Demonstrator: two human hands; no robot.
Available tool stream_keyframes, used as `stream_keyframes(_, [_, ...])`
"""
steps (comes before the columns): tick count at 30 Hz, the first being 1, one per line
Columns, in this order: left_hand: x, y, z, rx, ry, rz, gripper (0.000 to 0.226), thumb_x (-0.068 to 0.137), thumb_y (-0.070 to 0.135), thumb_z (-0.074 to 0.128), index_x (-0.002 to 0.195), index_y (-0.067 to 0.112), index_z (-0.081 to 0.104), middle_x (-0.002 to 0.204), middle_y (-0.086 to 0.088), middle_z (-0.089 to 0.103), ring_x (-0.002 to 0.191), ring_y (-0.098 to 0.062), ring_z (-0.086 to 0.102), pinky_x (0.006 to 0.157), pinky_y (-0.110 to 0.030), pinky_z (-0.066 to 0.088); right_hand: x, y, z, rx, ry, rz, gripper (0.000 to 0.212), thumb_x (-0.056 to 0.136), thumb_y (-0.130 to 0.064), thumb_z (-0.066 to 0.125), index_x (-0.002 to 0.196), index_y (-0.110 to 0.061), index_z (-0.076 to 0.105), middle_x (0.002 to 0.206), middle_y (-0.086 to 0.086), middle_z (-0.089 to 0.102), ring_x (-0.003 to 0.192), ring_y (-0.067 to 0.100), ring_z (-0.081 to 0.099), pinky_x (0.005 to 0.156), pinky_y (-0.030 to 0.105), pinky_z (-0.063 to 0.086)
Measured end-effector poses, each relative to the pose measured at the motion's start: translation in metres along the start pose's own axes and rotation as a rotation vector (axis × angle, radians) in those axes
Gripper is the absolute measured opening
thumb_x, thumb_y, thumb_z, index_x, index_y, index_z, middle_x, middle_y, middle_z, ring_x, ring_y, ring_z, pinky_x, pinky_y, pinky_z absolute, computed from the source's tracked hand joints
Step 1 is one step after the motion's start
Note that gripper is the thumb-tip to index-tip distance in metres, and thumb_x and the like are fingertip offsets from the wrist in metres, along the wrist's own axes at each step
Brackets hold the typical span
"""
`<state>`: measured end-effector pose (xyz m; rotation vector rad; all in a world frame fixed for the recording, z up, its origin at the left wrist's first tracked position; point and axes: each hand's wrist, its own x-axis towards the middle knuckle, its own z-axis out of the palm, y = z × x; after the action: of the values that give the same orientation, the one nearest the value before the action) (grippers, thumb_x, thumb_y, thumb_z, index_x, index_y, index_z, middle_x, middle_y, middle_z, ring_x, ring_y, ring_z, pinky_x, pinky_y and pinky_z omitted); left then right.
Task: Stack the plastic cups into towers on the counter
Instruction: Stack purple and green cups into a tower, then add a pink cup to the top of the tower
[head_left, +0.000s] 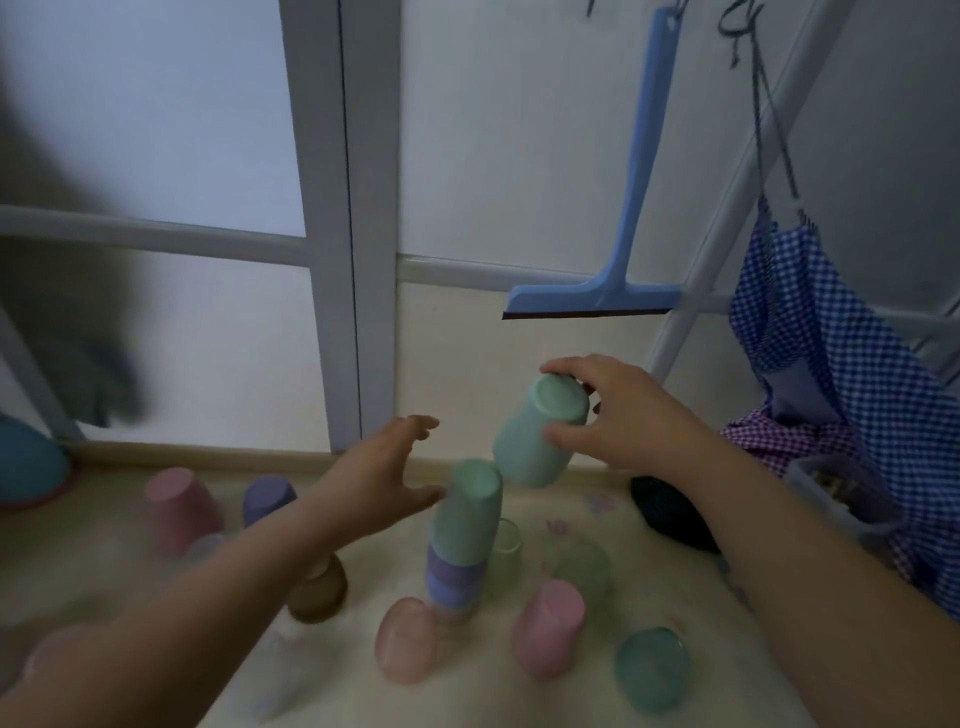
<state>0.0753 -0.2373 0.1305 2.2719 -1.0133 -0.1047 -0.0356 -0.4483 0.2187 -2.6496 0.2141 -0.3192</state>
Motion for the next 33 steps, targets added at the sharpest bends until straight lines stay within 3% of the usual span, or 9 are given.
stream_keyframes(3, [-0.005, -0.013, -0.021, 0.031, 0.063, -0.023, 0.061, 0.076, 0.029, 0.071, 0.128, 0.022, 0.041, 0.128, -0.004, 0.053, 0.110, -0.019, 0.054, 0.094, -0.035, 0.046, 0.010, -0.023, 0.004, 0.050, 0.006, -0.037, 0.057, 0.072, -0.031, 0.072, 0.125, -0.033, 0.050, 0.116, -0.008, 0.056, 0.098, 0.009, 0.052, 0.085, 0.026, 0.046])
stream_keyframes(7, [-0.017, -0.028, -0.032, 0.041, 0.051, -0.050, 0.056, 0.078, 0.026, 0.070, 0.127, 0.018, 0.044, 0.127, -0.005, 0.053, 0.109, -0.020, 0.054, 0.093, -0.033, 0.046, 0.014, -0.039, 0.036, -0.034, -0.129, -0.070, 0.060, 0.074, -0.030, 0.070, 0.129, -0.029, 0.048, 0.124, -0.003, 0.055, 0.111, 0.014, 0.052, 0.095, 0.027, 0.043])
stream_keyframes(13, [-0.036, -0.048, -0.030, 0.043, 0.021, -0.108, 0.054, 0.078, 0.026, 0.070, 0.126, 0.020, 0.046, 0.126, -0.003, 0.053, 0.099, -0.011, 0.051, 0.085, -0.025, 0.044, 0.014, -0.028, 0.072, -0.048, -0.223, 0.004, 0.061, 0.073, -0.026, 0.067, 0.130, -0.025, 0.047, 0.129, 0.002, 0.054, 0.115, 0.019, 0.051, 0.098, 0.029, 0.042])
stream_keyframes(17, [-0.039, -0.042, -0.024, 0.027, 0.012, -0.089, 0.051, 0.079, 0.024, 0.069, 0.124, 0.016, 0.047, 0.124, -0.006, 0.055, 0.105, -0.019, 0.055, 0.088, -0.030, 0.046, 0.010, -0.017, 0.076, -0.037, -0.245, 0.022, 0.072, 0.075, -0.026, 0.068, 0.139, -0.028, 0.035, 0.136, 0.002, 0.047, 0.123, 0.018, 0.045, 0.104, 0.029, 0.036])
stream_keyframes(21, [-0.039, -0.011, -0.016, 0.199, 0.095, 0.207, 0.043, 0.082, 0.037, 0.054, 0.118, 0.014, 0.054, 0.114, -0.008, 0.062, 0.096, -0.028, 0.063, 0.078, -0.033, 0.052, -0.007, -0.007, 0.070, 0.013, -0.208, 0.078, 0.087, 0.074, -0.034, 0.074, 0.144, -0.030, 0.023, 0.144, -0.001, 0.040, 0.129, 0.015, 0.040, 0.108, 0.031, 0.034])
stream_keyframes(24, [-0.037, 0.024, 0.003, 0.262, 0.029, 0.445, 0.042, 0.075, 0.041, 0.044, 0.106, 0.016, 0.059, 0.095, -0.006, 0.067, 0.077, -0.025, 0.066, 0.061, -0.026, 0.050, -0.036, 0.017, 0.062, -0.005, -0.142, 0.182, 0.080, 0.076, -0.036, 0.073, 0.142, -0.028, 0.027, 0.140, -0.002, 0.043, 0.125, 0.012, 0.043, 0.103, 0.027, 0.038])
stream_keyframes(28, [-0.033, 0.059, 0.057, 0.156, -0.113, 0.566, 0.041, 0.076, 0.042, 0.043, 0.106, 0.018, 0.058, 0.097, -0.003, 0.067, 0.085, -0.022, 0.066, 0.066, -0.026, 0.052, -0.091, 0.062, 0.053, -0.064, -0.128, 0.344, 0.074, 0.078, -0.033, 0.071, 0.140, -0.023, 0.032, 0.138, 0.002, 0.045, 0.122, 0.013, 0.044, 0.097, 0.021, 0.035])
stream_keyframes(31, [-0.027, 0.067, 0.102, 0.060, -0.223, 0.484, 0.045, 0.076, 0.039, 0.047, 0.114, 0.016, 0.055, 0.111, -0.006, 0.063, 0.098, -0.027, 0.063, 0.080, -0.033, 0.055, -0.131, 0.095, 0.043, -0.069, -0.135, 0.500, 0.070, 0.081, -0.030, 0.069, 0.140, -0.023, 0.033, 0.137, 0.001, 0.045, 0.123, 0.016, 0.045, 0.099, 0.028, 0.039])
stream_keyframes(33, [-0.022, 0.067, 0.129, 0.066, -0.274, 0.429, 0.050, 0.075, 0.037, 0.047, 0.119, 0.015, 0.053, 0.116, -0.008, 0.060, 0.105, -0.029, 0.059, 0.085, -0.035, 0.052, -0.152, 0.117, 0.038, -0.067, -0.125, 0.554, 0.067, 0.082, -0.031, 0.068, 0.139, -0.021, 0.034, 0.137, 0.002, 0.047, 0.121, 0.016, 0.046, 0.096, 0.026, 0.038])
